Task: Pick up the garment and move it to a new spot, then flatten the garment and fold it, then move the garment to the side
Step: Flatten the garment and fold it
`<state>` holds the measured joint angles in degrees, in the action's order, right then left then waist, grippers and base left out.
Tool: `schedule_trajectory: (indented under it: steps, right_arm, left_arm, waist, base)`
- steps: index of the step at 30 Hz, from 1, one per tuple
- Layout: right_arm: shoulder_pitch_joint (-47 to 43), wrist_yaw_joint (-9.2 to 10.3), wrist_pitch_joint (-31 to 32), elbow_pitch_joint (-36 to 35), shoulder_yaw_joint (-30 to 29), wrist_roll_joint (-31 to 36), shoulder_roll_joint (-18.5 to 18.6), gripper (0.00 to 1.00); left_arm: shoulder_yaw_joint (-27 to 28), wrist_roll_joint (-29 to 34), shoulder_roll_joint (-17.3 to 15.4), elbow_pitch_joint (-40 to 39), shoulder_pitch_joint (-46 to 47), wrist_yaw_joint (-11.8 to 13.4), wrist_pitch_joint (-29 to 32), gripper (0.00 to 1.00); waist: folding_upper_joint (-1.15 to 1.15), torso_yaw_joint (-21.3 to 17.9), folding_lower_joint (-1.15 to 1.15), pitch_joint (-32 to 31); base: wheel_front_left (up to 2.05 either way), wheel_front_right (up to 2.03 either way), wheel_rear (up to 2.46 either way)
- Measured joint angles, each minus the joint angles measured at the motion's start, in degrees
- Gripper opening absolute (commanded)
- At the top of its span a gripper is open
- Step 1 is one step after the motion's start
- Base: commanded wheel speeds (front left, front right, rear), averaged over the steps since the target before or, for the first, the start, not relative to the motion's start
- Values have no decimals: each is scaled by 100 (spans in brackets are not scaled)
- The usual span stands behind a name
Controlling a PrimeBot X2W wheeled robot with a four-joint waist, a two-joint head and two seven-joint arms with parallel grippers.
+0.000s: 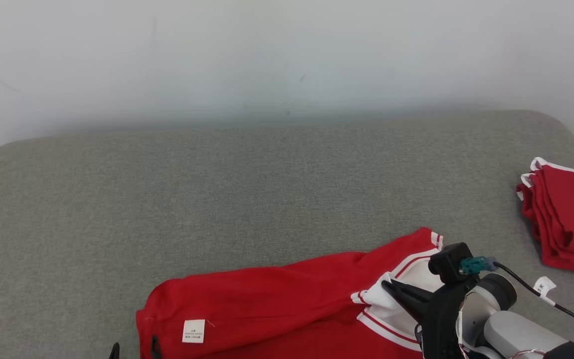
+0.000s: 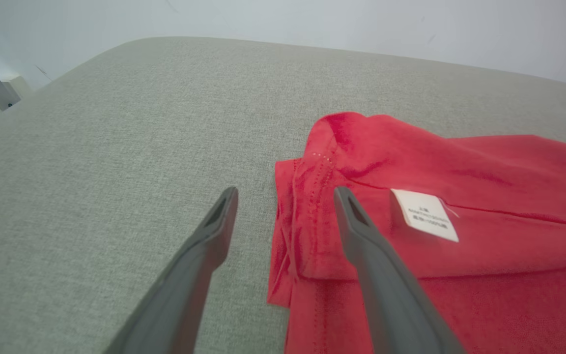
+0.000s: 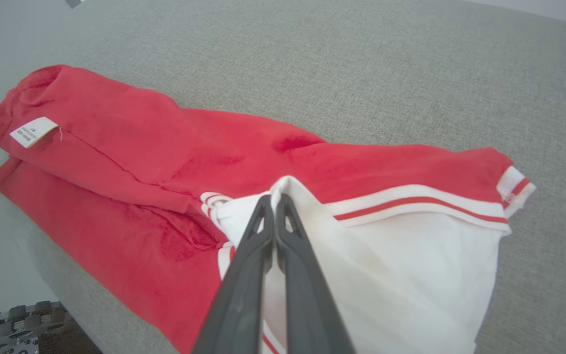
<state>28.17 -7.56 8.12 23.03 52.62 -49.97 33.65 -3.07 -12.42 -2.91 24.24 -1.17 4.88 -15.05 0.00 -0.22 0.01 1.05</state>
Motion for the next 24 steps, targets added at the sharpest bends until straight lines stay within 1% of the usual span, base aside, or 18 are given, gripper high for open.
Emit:
schedule_trajectory:
  steps: [5,10,11,12,13,16,19,24]
  right_arm:
    - [-252,0,-539,-181,-92,-37,7,0]
    - [-660,0,-880,-397,-268,-34,-41,0]
    - [-766,0,-959,-466,-301,-41,-77,14]
    - [-898,0,-1001,-514,-349,-70,-118,38]
    - [-1022,0,-1018,-537,-358,-75,-145,99]
    - [-1369,0,-961,-571,-401,-151,-165,100]
    - [-1511,0,-1017,-605,-628,-110,-130,100]
    - [-1543,0,-1249,-603,-1394,190,-136,100]
  left_arm:
    - [56,-29,0,-43,-71,7,0,100]
    - [56,-48,1,-75,-85,8,0,100]
    - [59,-54,2,-81,-87,9,0,100]
    - [58,-62,1,-85,-90,13,0,100]
    - [53,-77,0,-93,-93,13,0,100]
    - [60,-81,2,-96,-104,14,0,100]
    - [79,-80,1,-100,-106,13,0,100]
    - [125,-75,0,-125,-109,15,0,100]
  waist:
    - [0,-163,-1,-61]
    - [0,-333,-1,-117]
    - [0,-366,-1,-128]
    - [0,-398,-1,-139]
    - [0,-428,-1,-149]
    - [0,-510,-1,-172]
    - [0,-575,-1,-180]
    - [0,-651,-1,-185]
  base:
    - [0,0,0]
    - [0,0,0]
    - [0,0,0]
    - [0,0,0]
    - [0,0,0]
    - [0,0,0]
    - [0,0,0]
    - [0,0,0]
